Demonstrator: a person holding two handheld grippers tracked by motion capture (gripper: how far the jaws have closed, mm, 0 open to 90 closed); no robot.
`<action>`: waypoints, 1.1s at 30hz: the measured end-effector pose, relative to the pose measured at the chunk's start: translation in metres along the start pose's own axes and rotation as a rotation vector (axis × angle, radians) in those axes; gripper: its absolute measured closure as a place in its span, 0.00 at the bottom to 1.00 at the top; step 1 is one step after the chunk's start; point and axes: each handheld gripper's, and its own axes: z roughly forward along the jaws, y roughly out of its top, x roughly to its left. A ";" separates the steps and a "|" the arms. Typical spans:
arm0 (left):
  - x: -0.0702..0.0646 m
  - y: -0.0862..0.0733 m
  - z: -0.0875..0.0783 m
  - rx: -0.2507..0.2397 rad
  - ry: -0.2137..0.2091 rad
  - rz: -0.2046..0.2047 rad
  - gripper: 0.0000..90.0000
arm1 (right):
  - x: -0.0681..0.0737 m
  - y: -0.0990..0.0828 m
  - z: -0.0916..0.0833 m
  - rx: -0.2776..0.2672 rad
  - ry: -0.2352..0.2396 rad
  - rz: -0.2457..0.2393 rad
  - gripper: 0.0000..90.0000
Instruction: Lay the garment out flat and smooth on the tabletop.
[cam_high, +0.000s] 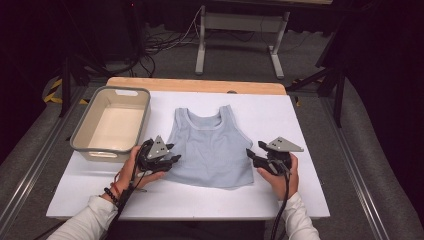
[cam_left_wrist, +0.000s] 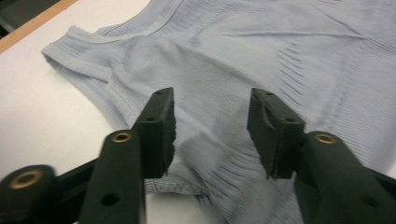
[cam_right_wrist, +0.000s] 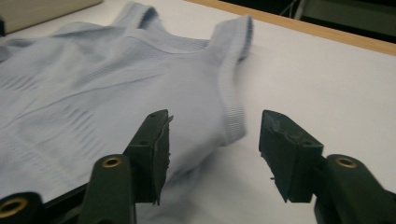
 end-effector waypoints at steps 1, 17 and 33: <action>0.001 0.000 0.003 0.003 0.001 -0.013 0.54 | -0.004 0.001 0.001 0.006 -0.004 0.015 0.47; 0.010 -0.005 0.022 0.085 -0.064 -0.069 0.79 | -0.023 -0.005 0.057 0.147 0.142 0.134 0.54; -0.001 0.014 0.002 -0.055 -0.042 -0.024 0.99 | -0.005 0.026 -0.007 0.051 0.028 0.035 0.78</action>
